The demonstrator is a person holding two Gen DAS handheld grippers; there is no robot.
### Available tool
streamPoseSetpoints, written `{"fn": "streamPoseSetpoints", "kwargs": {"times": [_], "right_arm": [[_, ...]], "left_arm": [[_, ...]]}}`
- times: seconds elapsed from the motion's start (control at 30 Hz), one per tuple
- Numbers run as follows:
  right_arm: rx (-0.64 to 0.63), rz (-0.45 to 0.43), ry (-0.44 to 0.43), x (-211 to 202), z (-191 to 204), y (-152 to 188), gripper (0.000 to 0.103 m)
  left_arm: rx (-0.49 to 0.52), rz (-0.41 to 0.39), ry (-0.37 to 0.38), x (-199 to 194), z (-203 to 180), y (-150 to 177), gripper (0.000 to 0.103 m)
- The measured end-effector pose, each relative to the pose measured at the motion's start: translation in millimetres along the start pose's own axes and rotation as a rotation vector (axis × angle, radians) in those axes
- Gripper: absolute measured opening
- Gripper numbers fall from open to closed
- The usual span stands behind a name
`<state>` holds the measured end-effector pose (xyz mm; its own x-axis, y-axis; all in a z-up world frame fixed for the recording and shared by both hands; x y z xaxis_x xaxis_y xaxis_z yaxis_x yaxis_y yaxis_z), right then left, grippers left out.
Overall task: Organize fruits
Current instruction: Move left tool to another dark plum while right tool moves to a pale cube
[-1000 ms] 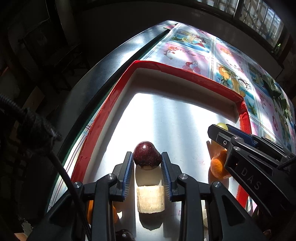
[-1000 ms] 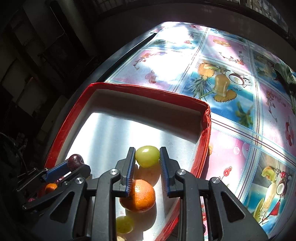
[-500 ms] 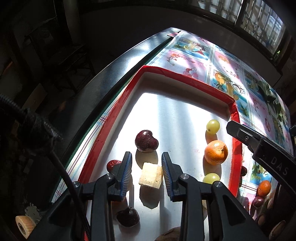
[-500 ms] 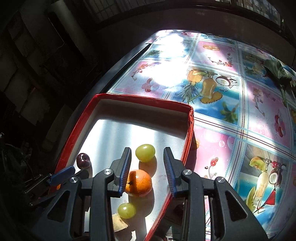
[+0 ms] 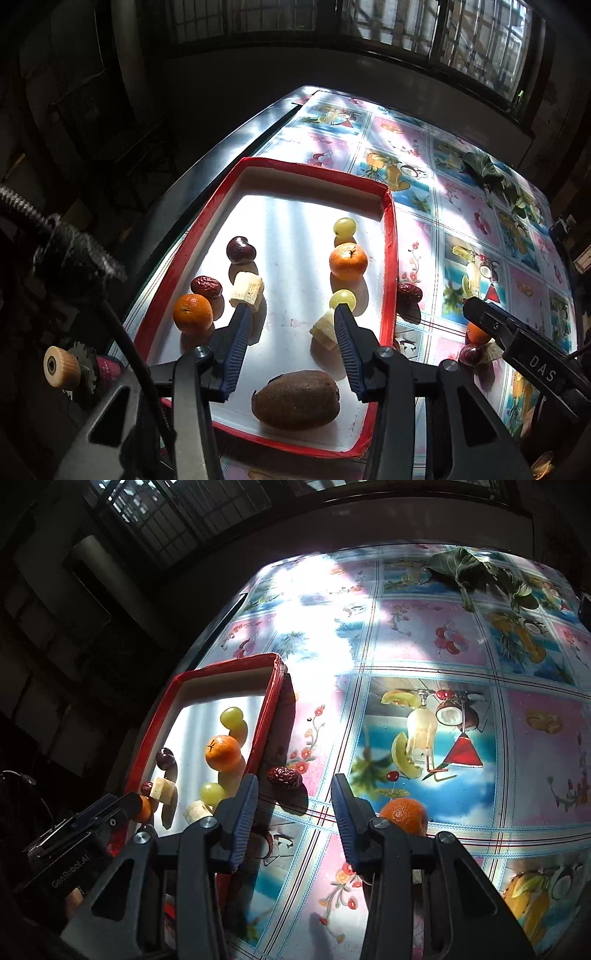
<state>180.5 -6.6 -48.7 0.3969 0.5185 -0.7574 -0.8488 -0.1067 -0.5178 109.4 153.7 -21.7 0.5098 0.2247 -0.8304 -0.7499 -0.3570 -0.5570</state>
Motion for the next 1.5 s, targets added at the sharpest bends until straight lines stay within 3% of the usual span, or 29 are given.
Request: {"fn": "streamPoseSetpoints", "kwargs": {"times": [0.33, 0.67, 1.0, 1.37, 1.5], "right_arm": [[0.054, -0.025, 0.003, -38.6, -31.9, 32.4, 0.045], [0.051, -0.040, 0.043, -55.2, -52.3, 49.2, 0.049], [0.054, -0.008, 0.037, -45.6, -57.8, 61.5, 0.051], [0.003, -0.045, 0.126, -34.1, -66.2, 49.2, 0.051], [-0.005, -0.017, 0.136, -16.6, -71.5, 44.2, 0.051]], "left_arm": [[0.044, -0.021, 0.024, -25.0, -26.6, 23.6, 0.054], [0.067, 0.003, 0.051, -29.5, -39.2, 38.7, 0.055], [0.079, 0.020, 0.086, -30.4, -44.0, 44.5, 0.055], [0.099, 0.048, 0.120, -25.0, -52.6, 49.1, 0.056], [0.108, 0.053, 0.134, -22.2, -57.5, 49.5, 0.056]]}}
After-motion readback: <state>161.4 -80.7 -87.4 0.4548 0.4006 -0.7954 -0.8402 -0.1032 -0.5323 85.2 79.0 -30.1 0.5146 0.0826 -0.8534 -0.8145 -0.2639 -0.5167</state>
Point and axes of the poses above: each gripper's, at about its wrist camera, not at the fingertips, and x roughly the way its jaws point, z to its left, y to its underside, the point moved 6 cm from there along x, roughly the way its jaws point, and after that the axes turned 2 degrees about -y, right-handed, at the moved point
